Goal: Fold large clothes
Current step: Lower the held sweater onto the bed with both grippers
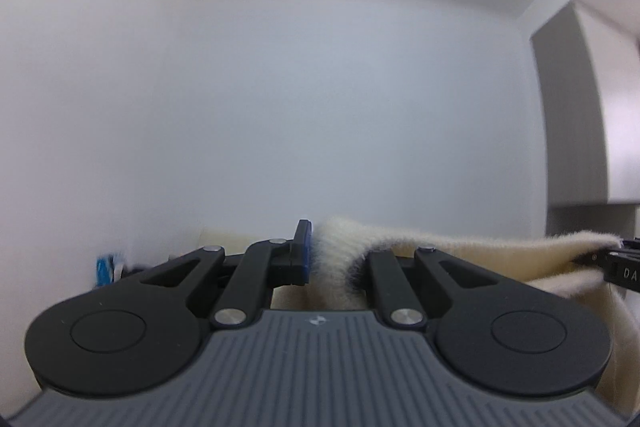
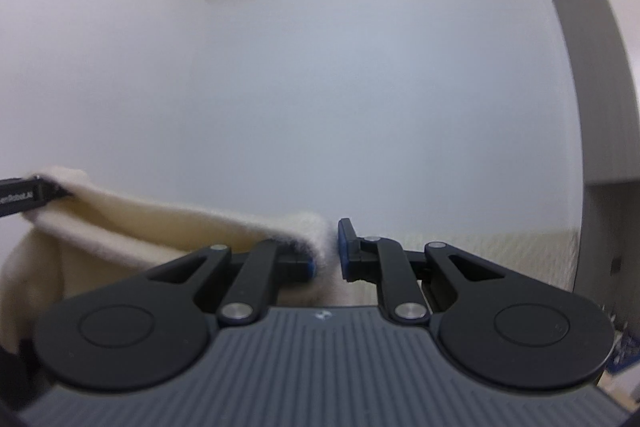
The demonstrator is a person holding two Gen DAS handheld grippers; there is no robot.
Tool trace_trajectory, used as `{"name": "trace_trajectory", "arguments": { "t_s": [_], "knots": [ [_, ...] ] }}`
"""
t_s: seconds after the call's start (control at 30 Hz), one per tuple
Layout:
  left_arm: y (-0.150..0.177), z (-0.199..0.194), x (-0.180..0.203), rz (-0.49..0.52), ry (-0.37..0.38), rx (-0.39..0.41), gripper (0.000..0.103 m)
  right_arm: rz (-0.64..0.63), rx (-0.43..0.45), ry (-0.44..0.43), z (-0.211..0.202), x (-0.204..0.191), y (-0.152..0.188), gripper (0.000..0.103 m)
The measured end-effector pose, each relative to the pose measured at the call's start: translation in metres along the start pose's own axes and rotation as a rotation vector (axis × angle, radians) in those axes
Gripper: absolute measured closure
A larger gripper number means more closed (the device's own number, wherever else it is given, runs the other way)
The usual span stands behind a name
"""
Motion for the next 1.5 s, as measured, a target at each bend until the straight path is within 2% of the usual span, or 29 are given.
{"name": "trace_trajectory", "arguments": {
  "t_s": [0.1, 0.3, 0.37, 0.4, 0.5, 0.57, 0.6, 0.67, 0.8, 1.0, 1.1, 1.2, 1.3, 1.5],
  "knots": [
    [0.053, 0.059, -0.004, 0.027, -0.035, -0.088, 0.093, -0.004, -0.083, 0.020, 0.062, 0.010, 0.048, 0.088],
    [0.174, 0.198, -0.019, -0.073, -0.049, -0.338, 0.092, 0.057, -0.284, 0.066, 0.210, 0.055, 0.157, 0.088],
    [0.213, 0.242, -0.016, -0.073, -0.048, -0.384, 0.092, 0.065, -0.335, 0.089, 0.258, 0.070, 0.192, 0.088],
    [0.240, 0.276, -0.005, -0.064, -0.048, -0.398, 0.092, 0.071, -0.354, 0.097, 0.279, 0.078, 0.207, 0.088],
    [0.324, 0.368, 0.011, -0.053, -0.046, -0.444, 0.092, 0.066, -0.407, 0.133, 0.330, 0.082, 0.259, 0.088],
    [0.380, 0.429, 0.005, -0.044, -0.046, -0.479, 0.092, 0.065, -0.448, 0.152, 0.368, 0.080, 0.290, 0.088],
    [0.407, 0.455, 0.006, -0.033, -0.045, -0.498, 0.092, 0.065, -0.466, 0.160, 0.370, 0.061, 0.302, 0.088],
    [0.465, 0.507, 0.010, -0.019, -0.042, -0.541, 0.092, 0.058, -0.503, 0.173, 0.395, 0.062, 0.333, 0.088],
    [0.558, 0.585, 0.024, -0.014, -0.034, -0.646, 0.092, 0.035, -0.578, 0.186, 0.445, 0.064, 0.391, 0.088],
    [0.651, 0.642, 0.023, 0.002, -0.036, -0.771, 0.092, 0.052, -0.671, 0.200, 0.496, 0.081, 0.475, 0.088],
    [0.679, 0.652, 0.025, 0.016, -0.036, -0.825, 0.092, 0.051, -0.713, 0.195, 0.506, 0.084, 0.508, 0.089],
    [0.692, 0.650, 0.022, 0.020, -0.034, -0.870, 0.092, 0.055, -0.745, 0.188, 0.509, 0.086, 0.529, 0.089],
    [0.697, 0.648, 0.024, 0.053, -0.032, -0.881, 0.092, 0.053, -0.764, 0.185, 0.511, 0.085, 0.544, 0.089],
    [0.683, 0.639, 0.025, 0.084, -0.025, -0.894, 0.091, 0.068, -0.789, 0.179, 0.512, 0.084, 0.544, 0.089]
  ]
}}
Point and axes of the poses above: each gripper's, at about its wrist camera, not at the fingertips, and z roughly the way its jaws point, x to its right, y to its underside, the point moved 2 cm from there along z, roughly the way its jaws point, and after that the axes turned 6 degrees about -y, right-handed, at the moved point
